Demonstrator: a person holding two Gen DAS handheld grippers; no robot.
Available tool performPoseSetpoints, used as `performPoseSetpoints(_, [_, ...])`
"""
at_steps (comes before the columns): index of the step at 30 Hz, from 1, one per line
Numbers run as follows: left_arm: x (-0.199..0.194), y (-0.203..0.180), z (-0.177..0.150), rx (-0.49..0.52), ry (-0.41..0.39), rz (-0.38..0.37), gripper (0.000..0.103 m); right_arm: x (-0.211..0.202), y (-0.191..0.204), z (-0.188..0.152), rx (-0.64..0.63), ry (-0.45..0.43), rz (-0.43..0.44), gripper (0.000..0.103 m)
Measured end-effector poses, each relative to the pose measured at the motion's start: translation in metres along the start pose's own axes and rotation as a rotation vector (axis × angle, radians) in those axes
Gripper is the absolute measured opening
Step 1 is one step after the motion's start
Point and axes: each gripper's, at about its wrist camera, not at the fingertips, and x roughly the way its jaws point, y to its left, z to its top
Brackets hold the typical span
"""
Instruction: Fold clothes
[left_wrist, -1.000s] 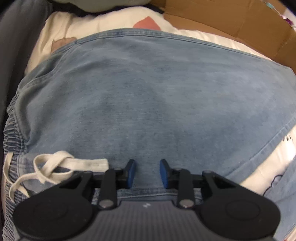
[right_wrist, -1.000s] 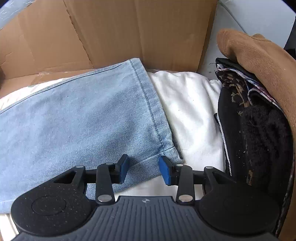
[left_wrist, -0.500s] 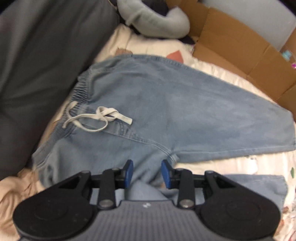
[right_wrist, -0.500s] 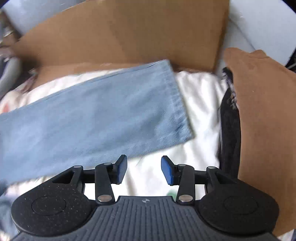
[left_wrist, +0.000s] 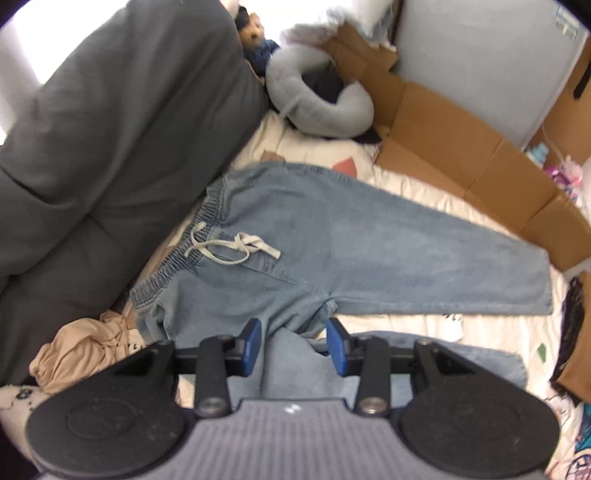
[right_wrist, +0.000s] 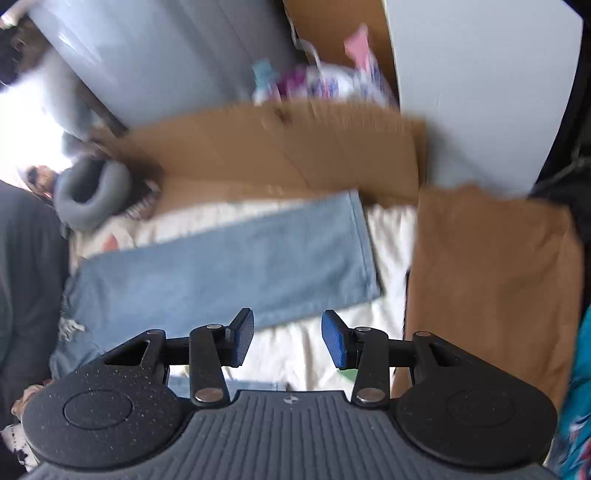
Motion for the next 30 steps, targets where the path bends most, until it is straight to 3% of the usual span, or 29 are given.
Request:
performPoseSetpoints(8, [-0.059, -0.009, -0.013, -0.024, -0.027, 0.005, 0.043, -0.087, 0.011, 0.009, -0.099, -0.071, 0.04, 0.048])
performPoseSetpoints(15, [-0.091, -0.018, -0.032, 0.01, -0.039, -0.032, 0.044, -0.141, 0.016, -0.017, -0.095, -0.079, 0.119, 0.048])
performPoseSetpoints(20, [-0.103, -0.016, -0.055, 0.005, -0.062, -0.069, 0.049, -0.172, 0.025, -0.04, -0.117, -0.073, 0.103, 0.049])
performPoseSetpoints(25, [-0.104, -0.013, -0.076, -0.018, -0.079, -0.083, 0.049, -0.2, 0.039, -0.067, -0.149, -0.1, 0.054, 0.056])
performPoseSetpoints(28, [-0.1, -0.009, -0.088, -0.05, -0.09, -0.084, 0.049, -0.21, 0.052, -0.083, -0.212, -0.12, 0.041, 0.069])
performPoseSetpoints(30, [-0.095, -0.009, -0.096, -0.053, -0.103, -0.08, 0.049, -0.213, 0.061, -0.091, -0.253, -0.126, 0.029, 0.07])
